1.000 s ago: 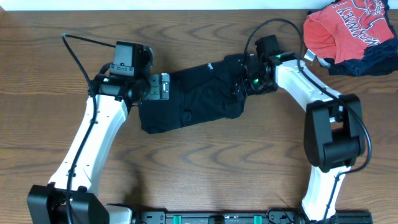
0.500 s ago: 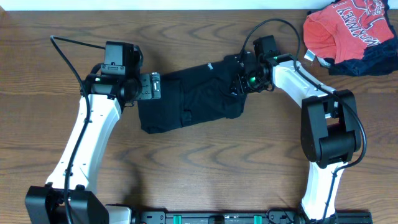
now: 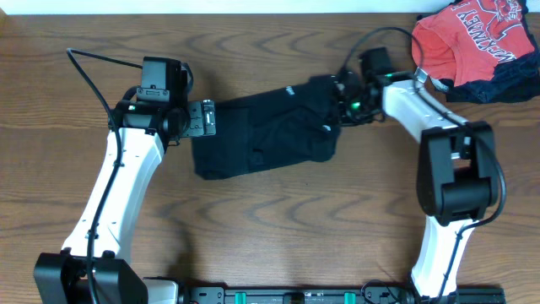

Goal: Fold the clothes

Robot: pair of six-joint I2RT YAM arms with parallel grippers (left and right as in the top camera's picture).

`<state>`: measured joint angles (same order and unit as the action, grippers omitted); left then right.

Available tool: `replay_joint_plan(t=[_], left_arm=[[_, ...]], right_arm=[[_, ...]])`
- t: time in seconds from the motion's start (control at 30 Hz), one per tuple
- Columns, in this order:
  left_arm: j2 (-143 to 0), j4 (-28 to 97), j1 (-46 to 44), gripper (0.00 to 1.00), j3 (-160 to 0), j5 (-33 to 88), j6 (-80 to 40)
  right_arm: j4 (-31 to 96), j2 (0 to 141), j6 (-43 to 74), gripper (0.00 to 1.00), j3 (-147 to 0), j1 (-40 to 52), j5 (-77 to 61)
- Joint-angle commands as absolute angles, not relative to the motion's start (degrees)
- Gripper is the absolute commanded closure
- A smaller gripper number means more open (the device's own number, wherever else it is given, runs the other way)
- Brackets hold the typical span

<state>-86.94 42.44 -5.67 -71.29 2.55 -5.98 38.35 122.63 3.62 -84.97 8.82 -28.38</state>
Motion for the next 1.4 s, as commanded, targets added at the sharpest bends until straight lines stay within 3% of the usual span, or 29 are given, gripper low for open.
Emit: replay_joint_plan(t=[0.0,0.23,0.47,0.97,1.23,1.3,1.37], left_arm=[[-86.8,42.6,-4.4,0.02,-71.7,1.4,-6.3],[-86.8,42.8,-2.3,0.02,-71.7,-2.5,-6.1],[-86.8,42.0,-1.9,0.02,-71.6,-3.5,-6.1],[-87.6,38.9,7.9,0.02,-71.5,-6.0,-7.9],[-90.5,38.9,8.4,0.02,-71.4,-5.2,-8.3],[-91.0,38.9,8.4,0.02,-71.4,-5.2,-8.3],[-91.3,38.9,8.4,0.02,-71.4,-5.1,-8.5]], right_arm=[[40.6,120.5,1.2,0.99,-84.7,3.8,-29.4],[45.7,114.1,-3.7,0.99,-84.7,-1.7,-29.3],[48.6,106.7,-4.6,0.99,-84.7,0.7,-28.7],[40.6,105.4,0.4,0.99,-84.7,24.6,-19.5],[37.4,107.0,-0.1,0.98,-84.7,33.0,-15.2],[37.0,108.0,-0.1,0.63,-84.7,34.5,-14.7],[36.6,108.7,-0.1,0.42,-84.7,35.6,-14.5]])
